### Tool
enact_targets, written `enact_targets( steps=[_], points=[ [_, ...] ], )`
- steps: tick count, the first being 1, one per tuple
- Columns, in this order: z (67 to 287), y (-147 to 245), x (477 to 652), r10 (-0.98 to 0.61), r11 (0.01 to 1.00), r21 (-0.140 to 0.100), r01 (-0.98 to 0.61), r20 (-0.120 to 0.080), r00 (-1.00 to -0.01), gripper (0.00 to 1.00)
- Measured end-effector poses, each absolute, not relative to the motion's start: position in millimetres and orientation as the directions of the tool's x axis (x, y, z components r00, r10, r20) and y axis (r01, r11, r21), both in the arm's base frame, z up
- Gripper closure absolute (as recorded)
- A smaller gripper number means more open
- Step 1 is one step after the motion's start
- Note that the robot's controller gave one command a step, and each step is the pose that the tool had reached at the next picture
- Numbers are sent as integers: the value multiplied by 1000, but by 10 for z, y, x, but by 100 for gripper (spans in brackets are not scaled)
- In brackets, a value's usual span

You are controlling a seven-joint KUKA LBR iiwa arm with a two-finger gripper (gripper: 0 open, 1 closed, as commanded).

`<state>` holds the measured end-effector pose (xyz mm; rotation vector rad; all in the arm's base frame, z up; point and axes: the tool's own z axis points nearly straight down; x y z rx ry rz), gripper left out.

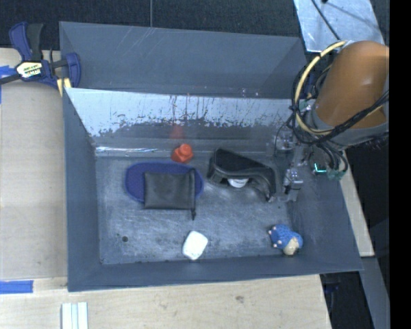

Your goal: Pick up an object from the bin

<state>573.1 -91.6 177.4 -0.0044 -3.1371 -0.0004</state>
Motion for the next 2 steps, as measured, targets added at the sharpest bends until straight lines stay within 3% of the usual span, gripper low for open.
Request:
enact_targets(
  steps=[1, 2],
  points=[
    [671, -416, 6123, 203, 979, 0, 203, 4, -979, 0],
    [1017, -378, 6036, 287, 958, 1, 287, -4, -958, 0]
  ],
)
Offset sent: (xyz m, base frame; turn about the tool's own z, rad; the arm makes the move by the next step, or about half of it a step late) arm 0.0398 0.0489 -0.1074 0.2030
